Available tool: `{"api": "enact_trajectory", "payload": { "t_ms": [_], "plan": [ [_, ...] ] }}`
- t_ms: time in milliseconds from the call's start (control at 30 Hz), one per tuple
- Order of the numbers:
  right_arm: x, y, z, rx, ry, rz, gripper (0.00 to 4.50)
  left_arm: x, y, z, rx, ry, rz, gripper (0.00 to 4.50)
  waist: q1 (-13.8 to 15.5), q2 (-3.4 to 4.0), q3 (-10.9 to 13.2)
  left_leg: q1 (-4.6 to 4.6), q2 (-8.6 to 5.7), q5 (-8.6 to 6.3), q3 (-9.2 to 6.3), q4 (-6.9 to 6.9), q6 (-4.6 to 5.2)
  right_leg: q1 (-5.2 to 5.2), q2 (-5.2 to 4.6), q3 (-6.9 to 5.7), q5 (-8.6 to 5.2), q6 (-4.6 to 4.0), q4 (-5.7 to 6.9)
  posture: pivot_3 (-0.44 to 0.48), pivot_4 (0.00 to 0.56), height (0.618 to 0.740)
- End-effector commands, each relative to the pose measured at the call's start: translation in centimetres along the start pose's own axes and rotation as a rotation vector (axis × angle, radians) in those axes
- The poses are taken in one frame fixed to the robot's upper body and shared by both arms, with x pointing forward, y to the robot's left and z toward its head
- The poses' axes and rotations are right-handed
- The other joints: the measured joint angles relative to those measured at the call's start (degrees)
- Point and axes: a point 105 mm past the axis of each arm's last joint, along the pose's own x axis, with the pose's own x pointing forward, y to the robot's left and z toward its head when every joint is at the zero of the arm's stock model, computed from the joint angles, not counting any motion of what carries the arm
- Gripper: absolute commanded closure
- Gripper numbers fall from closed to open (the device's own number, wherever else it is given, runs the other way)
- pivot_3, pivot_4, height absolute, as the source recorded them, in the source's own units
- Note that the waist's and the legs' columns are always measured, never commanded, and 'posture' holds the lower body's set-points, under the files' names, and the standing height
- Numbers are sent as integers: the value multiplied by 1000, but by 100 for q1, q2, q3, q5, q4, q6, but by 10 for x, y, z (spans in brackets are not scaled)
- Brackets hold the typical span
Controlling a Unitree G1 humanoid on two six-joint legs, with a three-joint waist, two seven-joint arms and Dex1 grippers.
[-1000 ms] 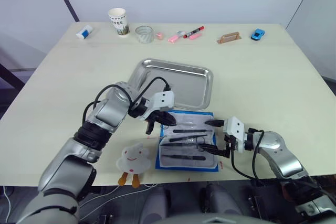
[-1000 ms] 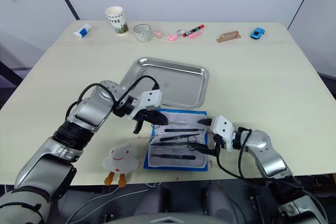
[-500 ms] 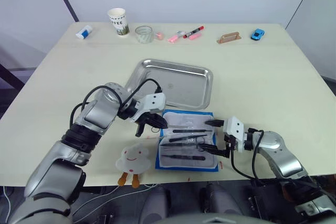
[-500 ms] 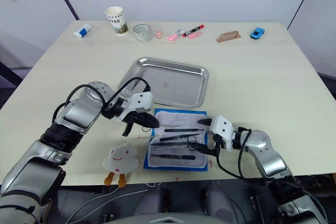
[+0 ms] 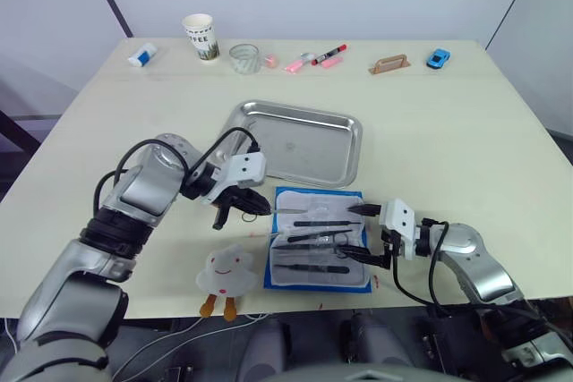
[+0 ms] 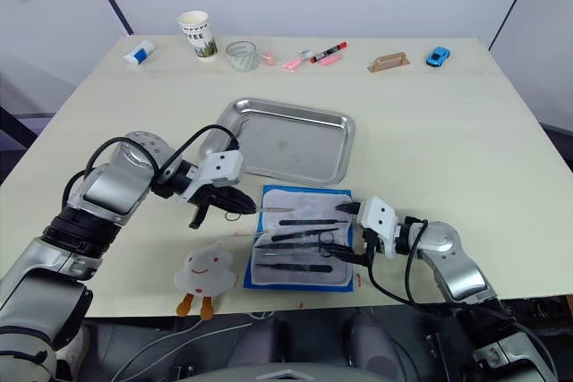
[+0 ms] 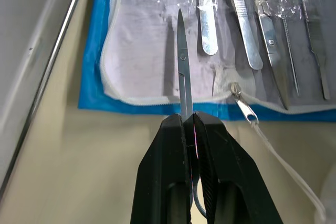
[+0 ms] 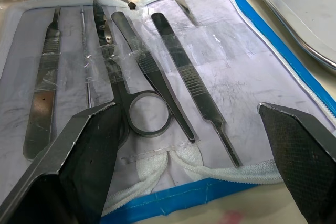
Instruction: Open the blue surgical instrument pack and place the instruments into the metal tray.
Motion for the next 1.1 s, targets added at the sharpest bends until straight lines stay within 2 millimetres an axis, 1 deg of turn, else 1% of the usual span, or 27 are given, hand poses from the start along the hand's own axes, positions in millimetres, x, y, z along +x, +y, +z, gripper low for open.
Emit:
{"api": "enact_trajectory", "payload": {
  "t_ms": [33,233,300,400,500,567,633,700,867,967,1100],
  "plan": [
    [-1,14,-52,97,198,12,0,-11,-1,9,42,-21,12,4481,0,0,0,0,2,0,0,0,0,0,2,0,-1,-1,0,0,150,728],
    [-2,15,-52,96,199,13,0,-21,-9,12,27,-52,4,4481,0,1,1,1,12,0,1,-1,0,-2,12,1,-2,-4,1,0,150,728],
    [-2,15,-53,96,199,12,0,-26,-8,17,-11,-105,40,4481,0,2,2,1,14,0,1,-2,0,-3,13,2,-2,-5,1,0,150,728],
    [-2,15,-54,96,200,12,0,-34,4,29,-89,-216,154,4481,10,0,1,0,17,0,1,-2,0,-4,15,-1,-3,-4,1,0,150,728],
    [-2,16,-54,97,200,13,0,-39,16,43,-161,-315,259,4481,10,0,1,1,20,0,1,-2,0,-4,16,-2,-14,15,1,0,150,728],
    [-2,16,-54,96,200,14,0,-43,26,51,-221,-379,335,4481,11,0,1,1,20,0,1,-2,0,-4,17,-1,-14,16,1,0,150,728],
    [-1,16,-55,95,200,16,0,-49,43,55,-283,-428,456,4481,6,-1,2,1,20,0,0,-2,0,-4,19,0,-14,16,1,0,150,728],
    [-1,16,-54,95,200,18,0,-55,61,53,-342,-437,587,4481,8,-3,1,0,21,0,-1,-2,-1,-4,19,-2,-10,10,2,0,150,728],
    [0,16,-54,92,199,23,0,-59,83,47,-431,-439,749,4481,-6,-1,1,6,22,0,-1,-6,-1,-2,23,6,-1,-4,2,0,150,728],
    [1,15,-54,91,198,25,0,-63,104,37,-520,-413,904,4481,1,-3,1,6,23,0,1,-6,-1,-2,24,4,-1,-5,2,0,150,728],
    [1,16,-54,93,197,20,0,-56,119,20,-624,-363,1026,4481,-1,-8,-2,7,23,0,-2,-6,-1,-1,24,3,1,-8,2,0,150,728]
  ]
}}
